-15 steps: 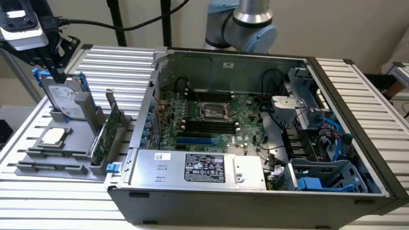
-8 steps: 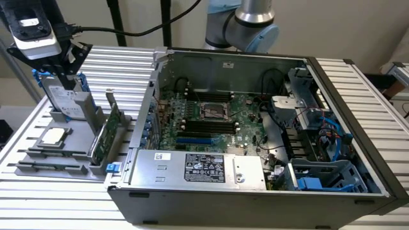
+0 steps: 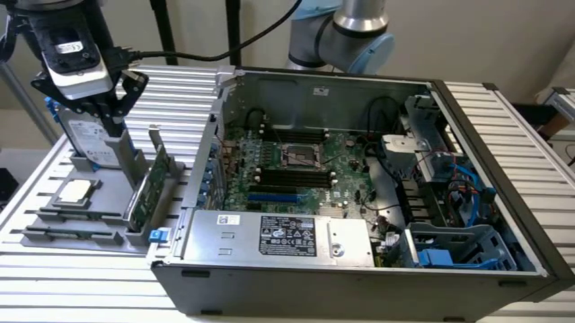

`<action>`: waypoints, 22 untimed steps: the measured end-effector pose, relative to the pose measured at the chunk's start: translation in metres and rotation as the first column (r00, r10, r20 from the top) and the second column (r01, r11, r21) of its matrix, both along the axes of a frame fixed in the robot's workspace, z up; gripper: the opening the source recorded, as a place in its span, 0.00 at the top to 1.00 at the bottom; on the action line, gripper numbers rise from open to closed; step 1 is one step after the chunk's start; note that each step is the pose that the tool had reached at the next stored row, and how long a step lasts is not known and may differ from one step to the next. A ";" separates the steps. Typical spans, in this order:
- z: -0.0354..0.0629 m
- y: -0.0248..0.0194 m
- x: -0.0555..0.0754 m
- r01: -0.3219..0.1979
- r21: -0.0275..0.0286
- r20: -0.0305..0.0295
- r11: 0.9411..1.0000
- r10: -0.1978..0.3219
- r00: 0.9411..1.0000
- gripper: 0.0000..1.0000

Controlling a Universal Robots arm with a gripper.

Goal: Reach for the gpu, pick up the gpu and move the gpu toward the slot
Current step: 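Reach for the gpu, then pick up the gpu and move the gpu toward the slot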

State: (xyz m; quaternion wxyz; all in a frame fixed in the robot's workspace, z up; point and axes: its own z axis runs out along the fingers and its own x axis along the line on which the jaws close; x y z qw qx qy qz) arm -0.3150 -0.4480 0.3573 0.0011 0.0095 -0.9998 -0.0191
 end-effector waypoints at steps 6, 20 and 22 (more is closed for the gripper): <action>-0.0016 -0.0004 0.005 0.000 0.000 -0.002 1.000 0.000 1.000 0.89; -0.0016 -0.0004 0.005 0.000 0.000 -0.003 1.000 0.000 1.000 0.76; -0.0018 0.0012 0.005 0.001 -0.004 -0.003 1.000 -0.001 1.000 0.70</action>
